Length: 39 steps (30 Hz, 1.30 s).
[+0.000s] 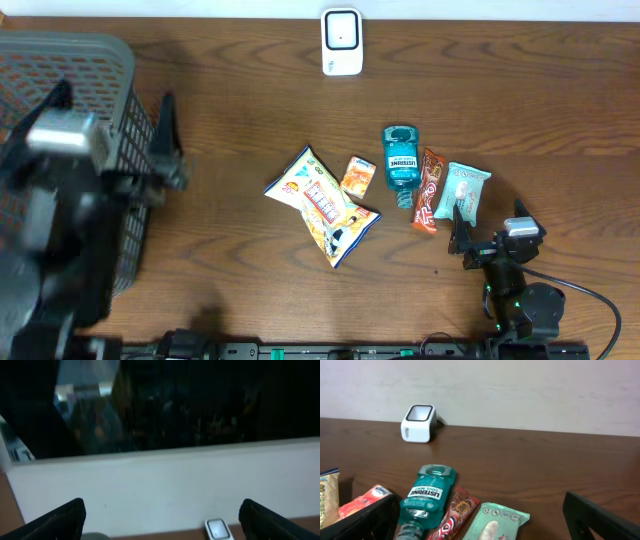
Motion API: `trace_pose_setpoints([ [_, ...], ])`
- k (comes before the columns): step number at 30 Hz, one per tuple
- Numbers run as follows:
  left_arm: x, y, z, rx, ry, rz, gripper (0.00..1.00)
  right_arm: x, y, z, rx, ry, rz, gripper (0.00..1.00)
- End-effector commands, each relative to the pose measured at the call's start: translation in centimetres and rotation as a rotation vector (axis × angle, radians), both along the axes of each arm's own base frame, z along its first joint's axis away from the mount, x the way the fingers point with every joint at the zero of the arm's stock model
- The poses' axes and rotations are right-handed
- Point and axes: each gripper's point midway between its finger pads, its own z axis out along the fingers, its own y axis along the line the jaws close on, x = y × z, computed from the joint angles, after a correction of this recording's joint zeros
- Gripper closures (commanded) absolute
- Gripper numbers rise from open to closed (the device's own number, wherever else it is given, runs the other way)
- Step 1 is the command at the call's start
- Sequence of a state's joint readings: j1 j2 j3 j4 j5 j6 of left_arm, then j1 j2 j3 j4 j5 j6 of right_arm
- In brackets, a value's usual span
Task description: Scan the item barcode
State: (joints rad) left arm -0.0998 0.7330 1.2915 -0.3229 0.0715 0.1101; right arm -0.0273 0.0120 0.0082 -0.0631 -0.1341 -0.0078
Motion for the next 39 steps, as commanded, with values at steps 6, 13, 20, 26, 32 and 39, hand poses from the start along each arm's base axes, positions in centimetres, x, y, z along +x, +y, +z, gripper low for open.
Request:
trace_pose_setpoints([
  [6, -10.7, -0.7, 3.1, 0.029, -0.217, -0.093, 0.02, 0.0, 0.3, 0.0, 0.010, -0.001, 0.010, 0.01],
  [13, -21.3, -0.1, 3.5, 0.021, -0.418, -0.115, 0.02, 0.0, 0.3, 0.0, 0.010, -0.001, 0.010, 0.01],
  [20, -27.9, 0.5, 3.2, -0.078, -0.556, -0.152, 0.02, 0.0, 0.3, 0.0, 0.009, -0.001, 0.010, 0.01],
  [26, -29.7, 0.8, 4.9, -0.081, -0.654, -0.151, 0.02, 0.0, 0.3, 0.0, 0.010, -0.001, 0.010, 0.01],
  [32, -30.0, 0.8, 4.9, -0.081, -0.658, -0.152, 0.02, 0.0, 0.3, 0.0, 0.009, -0.001, 0.010, 0.01],
  [39, -31.0, 0.9, 4.0, -0.084, -0.673, -0.153, 0.02, 0.0, 0.3, 0.0, 0.009, -0.001, 0.010, 0.01],
])
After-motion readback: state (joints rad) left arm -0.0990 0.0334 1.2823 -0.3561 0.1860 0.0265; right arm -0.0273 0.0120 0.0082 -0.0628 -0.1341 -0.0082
